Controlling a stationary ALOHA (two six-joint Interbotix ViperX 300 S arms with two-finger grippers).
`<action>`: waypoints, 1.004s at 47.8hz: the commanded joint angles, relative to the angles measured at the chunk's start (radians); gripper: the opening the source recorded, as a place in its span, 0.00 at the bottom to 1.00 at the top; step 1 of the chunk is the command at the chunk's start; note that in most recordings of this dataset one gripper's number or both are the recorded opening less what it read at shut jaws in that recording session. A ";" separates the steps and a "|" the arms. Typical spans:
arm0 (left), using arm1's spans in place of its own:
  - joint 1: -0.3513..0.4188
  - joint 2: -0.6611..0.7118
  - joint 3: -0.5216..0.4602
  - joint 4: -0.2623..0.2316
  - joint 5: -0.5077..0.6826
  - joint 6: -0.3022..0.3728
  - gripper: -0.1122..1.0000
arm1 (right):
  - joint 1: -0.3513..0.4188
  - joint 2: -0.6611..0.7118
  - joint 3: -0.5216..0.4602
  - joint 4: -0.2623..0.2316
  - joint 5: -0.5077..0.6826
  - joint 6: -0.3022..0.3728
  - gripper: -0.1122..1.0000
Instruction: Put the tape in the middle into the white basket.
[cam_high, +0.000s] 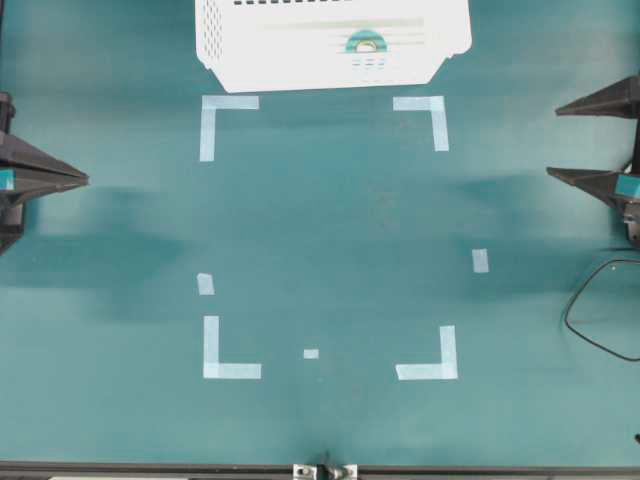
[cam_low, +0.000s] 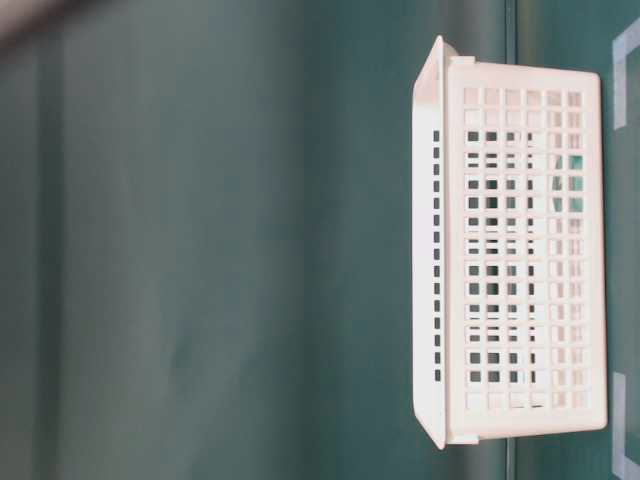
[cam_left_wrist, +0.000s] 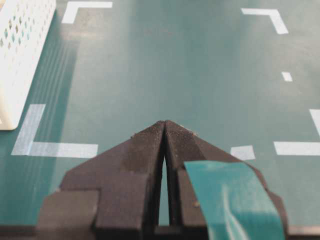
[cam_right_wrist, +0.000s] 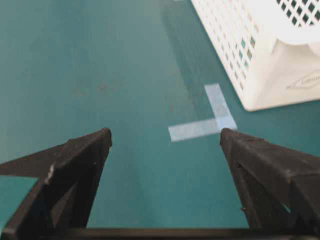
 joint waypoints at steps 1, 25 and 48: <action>-0.002 0.008 -0.011 -0.002 -0.009 0.002 0.00 | 0.000 0.008 -0.002 -0.003 -0.008 0.000 0.98; -0.002 0.008 -0.011 0.000 -0.009 0.002 0.00 | 0.000 0.008 0.067 -0.006 -0.101 -0.003 0.98; -0.002 0.008 -0.011 0.000 -0.009 0.002 0.00 | 0.000 0.008 0.107 -0.006 -0.166 -0.008 0.98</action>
